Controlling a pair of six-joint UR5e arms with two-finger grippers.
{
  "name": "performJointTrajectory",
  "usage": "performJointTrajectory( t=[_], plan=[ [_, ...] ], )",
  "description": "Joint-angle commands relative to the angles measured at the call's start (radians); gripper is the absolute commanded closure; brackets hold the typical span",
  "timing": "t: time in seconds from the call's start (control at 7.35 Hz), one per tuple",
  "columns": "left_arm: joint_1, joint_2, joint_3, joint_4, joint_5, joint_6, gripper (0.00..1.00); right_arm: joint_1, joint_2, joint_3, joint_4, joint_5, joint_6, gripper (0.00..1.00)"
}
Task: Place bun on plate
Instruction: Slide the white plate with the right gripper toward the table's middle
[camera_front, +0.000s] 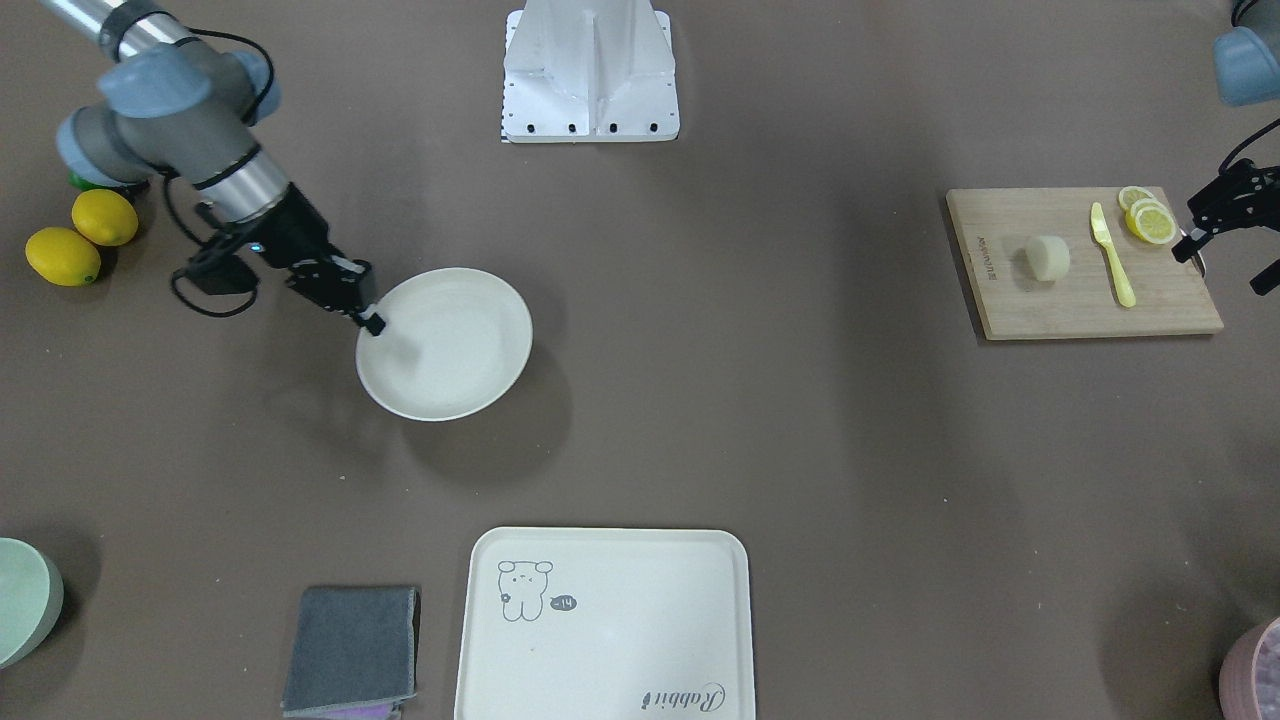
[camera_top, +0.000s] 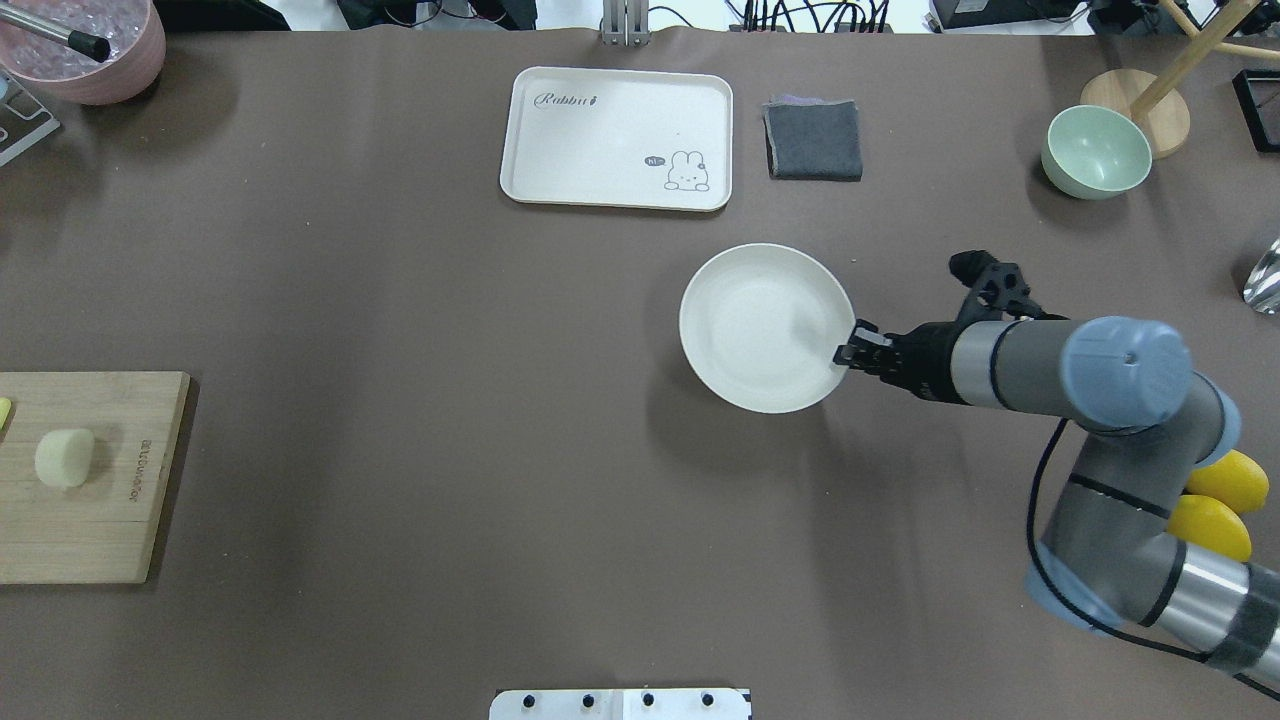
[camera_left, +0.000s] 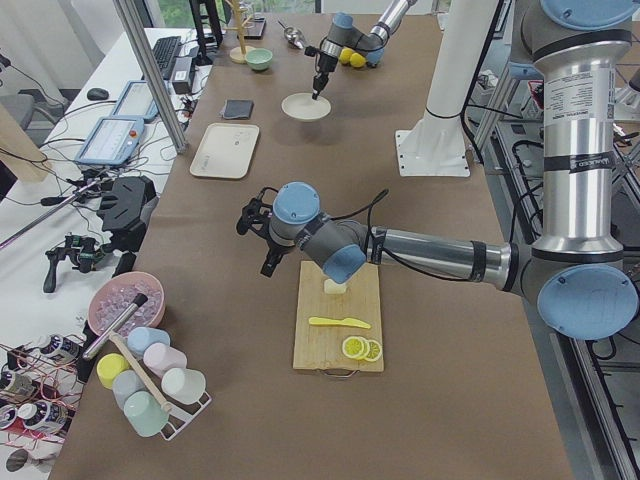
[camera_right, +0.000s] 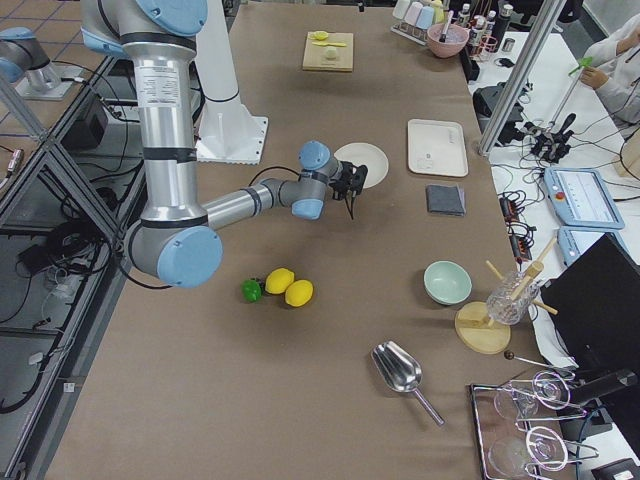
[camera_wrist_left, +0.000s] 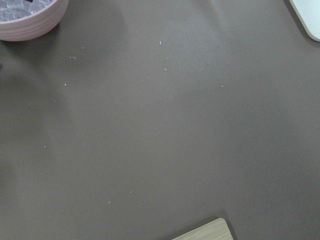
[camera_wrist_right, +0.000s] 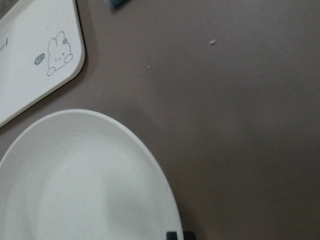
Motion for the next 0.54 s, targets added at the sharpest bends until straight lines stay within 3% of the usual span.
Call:
performJointTrajectory(
  t=[0.0, 0.14, 0.41],
  plan=[
    [0.003, 0.001, 0.002, 0.001, -0.001, -0.009, 0.02, -0.122, 0.271, 0.046, -0.400, -0.074, 0.137, 1.00],
    [0.004, 0.001, 0.006, 0.003, -0.001, -0.008, 0.02, -0.172, 0.293, 0.038, -0.413, -0.130, 0.145, 1.00],
    [0.006, 0.002, 0.008, 0.001, -0.001, -0.008, 0.02, -0.207, 0.297, 0.008, -0.413, -0.145, 0.136, 1.00]
  ],
)
